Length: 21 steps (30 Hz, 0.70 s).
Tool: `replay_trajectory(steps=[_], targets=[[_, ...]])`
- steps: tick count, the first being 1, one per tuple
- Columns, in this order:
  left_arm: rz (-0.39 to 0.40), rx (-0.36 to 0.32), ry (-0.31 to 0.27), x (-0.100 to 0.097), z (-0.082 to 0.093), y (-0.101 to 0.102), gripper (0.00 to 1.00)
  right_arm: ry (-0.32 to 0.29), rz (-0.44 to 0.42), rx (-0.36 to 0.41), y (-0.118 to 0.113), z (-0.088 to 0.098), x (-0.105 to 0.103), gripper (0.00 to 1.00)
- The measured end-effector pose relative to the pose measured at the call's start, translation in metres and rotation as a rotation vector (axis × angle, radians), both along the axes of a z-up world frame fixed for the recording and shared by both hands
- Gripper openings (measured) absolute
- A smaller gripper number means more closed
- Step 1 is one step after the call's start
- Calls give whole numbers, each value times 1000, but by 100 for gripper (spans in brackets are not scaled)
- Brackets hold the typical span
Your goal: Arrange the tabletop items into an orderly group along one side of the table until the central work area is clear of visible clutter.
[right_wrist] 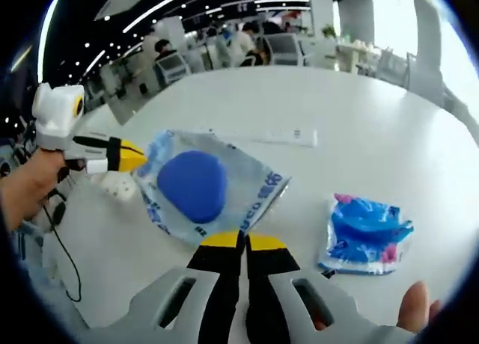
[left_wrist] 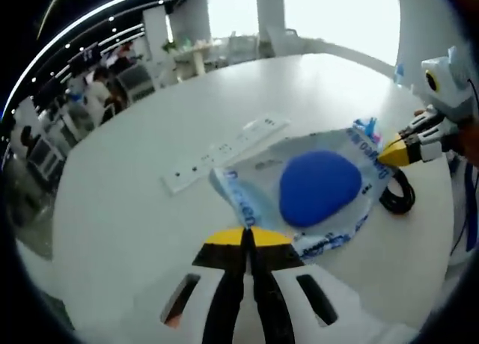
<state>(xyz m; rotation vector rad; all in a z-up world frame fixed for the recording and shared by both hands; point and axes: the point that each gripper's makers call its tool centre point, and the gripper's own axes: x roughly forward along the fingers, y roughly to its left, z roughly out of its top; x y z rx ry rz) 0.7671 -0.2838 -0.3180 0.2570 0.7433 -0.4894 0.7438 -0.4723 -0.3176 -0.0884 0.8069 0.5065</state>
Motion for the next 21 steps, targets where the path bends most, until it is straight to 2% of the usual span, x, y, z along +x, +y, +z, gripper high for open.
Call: replay_trajectory(steps=[3, 7, 13, 21], targets=[[17, -6, 3, -7, -2, 2, 0, -13, 18, -17, 1, 7, 5, 2], [49, -17, 14, -17, -7, 7, 0, -17, 45, -28, 4, 8, 9, 3], [93, -29, 15, -24, -13, 12, 0, -9, 81, -46, 12, -2, 11, 3], [129, -25, 29, -35, -30, 14, 0, 13, 107, -59, 14, -17, 16, 3]])
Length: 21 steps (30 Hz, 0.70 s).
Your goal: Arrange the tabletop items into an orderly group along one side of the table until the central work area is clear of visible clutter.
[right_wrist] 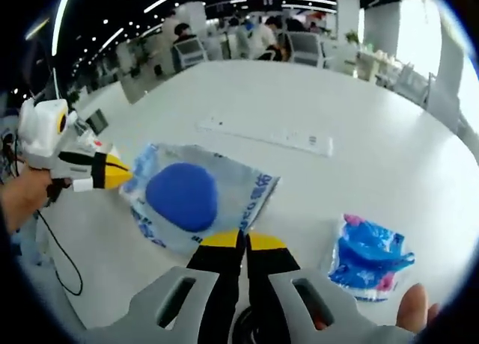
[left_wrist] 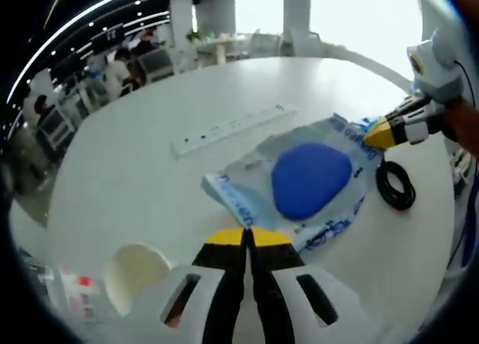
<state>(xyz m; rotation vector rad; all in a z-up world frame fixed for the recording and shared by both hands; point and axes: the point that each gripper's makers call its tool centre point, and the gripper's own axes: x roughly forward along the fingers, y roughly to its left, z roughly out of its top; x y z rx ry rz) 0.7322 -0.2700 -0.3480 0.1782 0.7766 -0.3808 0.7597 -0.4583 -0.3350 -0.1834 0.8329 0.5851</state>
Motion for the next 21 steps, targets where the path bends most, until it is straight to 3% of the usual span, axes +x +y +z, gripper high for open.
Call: replay_trajectory(steps=[11, 21], targets=[[27, 19, 45, -4, -23, 4, 0, 49, 22, 0, 4, -27, -1, 3], [35, 31, 68, -9, -33, 8, 0, 67, 33, -7, 9, -37, -6, 3]])
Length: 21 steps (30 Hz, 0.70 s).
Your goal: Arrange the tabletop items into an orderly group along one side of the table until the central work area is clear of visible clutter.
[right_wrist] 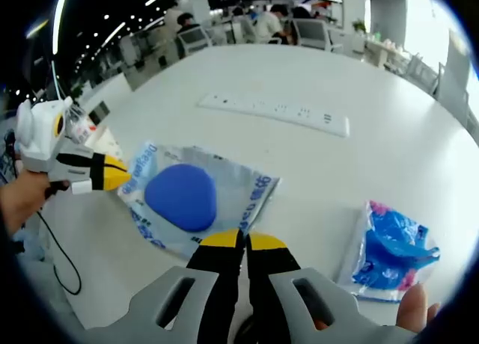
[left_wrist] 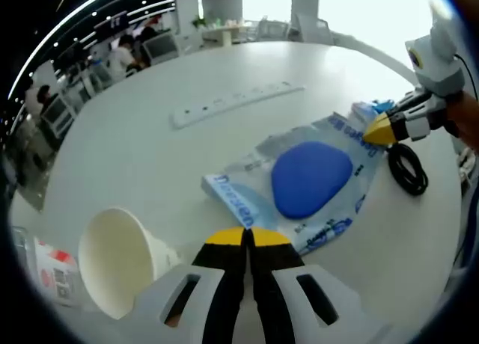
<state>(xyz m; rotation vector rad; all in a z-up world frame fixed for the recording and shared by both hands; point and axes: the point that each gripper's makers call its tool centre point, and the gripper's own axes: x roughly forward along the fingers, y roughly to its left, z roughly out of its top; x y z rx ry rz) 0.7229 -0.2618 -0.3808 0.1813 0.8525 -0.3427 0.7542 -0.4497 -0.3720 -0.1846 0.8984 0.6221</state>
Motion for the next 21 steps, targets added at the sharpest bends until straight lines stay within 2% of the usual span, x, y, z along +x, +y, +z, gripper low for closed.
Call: replay_trajectory(steps=[11, 17, 21], targets=[[10, -21, -21, -1, 0, -3, 0, 28, -8, -18, -7, -12, -3, 3], [35, -63, -71, -1, 0, -2, 0, 24, -7, -19, -8, -12, -3, 4], [38, -68, -91, -2, 0, -2, 0, 25, -8, -20, -7, -12, -4, 4]])
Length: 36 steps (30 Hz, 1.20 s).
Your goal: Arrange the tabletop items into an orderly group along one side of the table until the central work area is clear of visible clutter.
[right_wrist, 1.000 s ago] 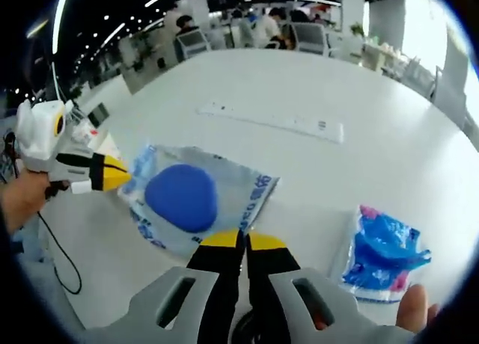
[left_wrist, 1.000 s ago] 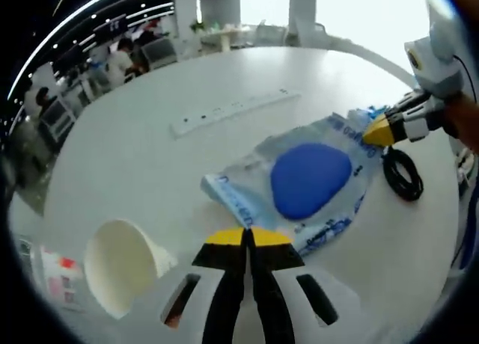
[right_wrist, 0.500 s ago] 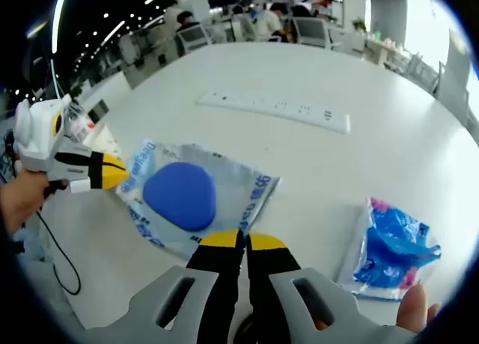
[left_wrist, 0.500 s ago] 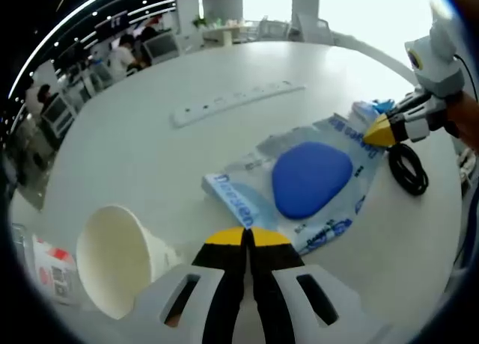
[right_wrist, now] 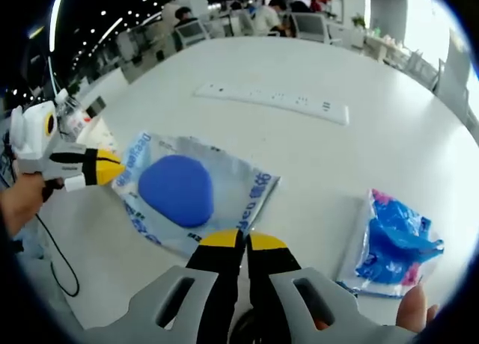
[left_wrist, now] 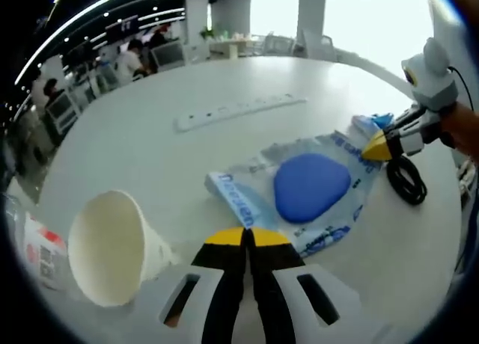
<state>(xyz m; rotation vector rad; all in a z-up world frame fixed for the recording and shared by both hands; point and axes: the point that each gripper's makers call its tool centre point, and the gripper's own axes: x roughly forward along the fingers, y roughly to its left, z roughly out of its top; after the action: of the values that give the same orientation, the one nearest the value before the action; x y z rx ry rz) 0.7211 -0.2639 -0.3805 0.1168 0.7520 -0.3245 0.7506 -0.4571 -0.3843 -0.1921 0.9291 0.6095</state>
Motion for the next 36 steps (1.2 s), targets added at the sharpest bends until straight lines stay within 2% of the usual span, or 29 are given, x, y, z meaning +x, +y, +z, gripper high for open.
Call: replay_trajectory(steps=[6, 9, 25, 29, 36], targets=[[9, 1, -14, -2, 1, 0, 0, 2, 2, -2, 0, 0, -1, 4], [31, -23, -18, -3, 0, 1, 0, 3, 3, -3, 0, 0, -1, 3], [21, -11, -17, -8, -1, 2, 0, 42, 5, -12, 0, -4, -13, 4], [16, -9, -26, -8, 0, 2, 0, 39, 1, -11, -1, -5, -14, 7], [11, 5, -60, -6, 3, 3, 15, 30, -13, -4, -2, -4, -12, 11]])
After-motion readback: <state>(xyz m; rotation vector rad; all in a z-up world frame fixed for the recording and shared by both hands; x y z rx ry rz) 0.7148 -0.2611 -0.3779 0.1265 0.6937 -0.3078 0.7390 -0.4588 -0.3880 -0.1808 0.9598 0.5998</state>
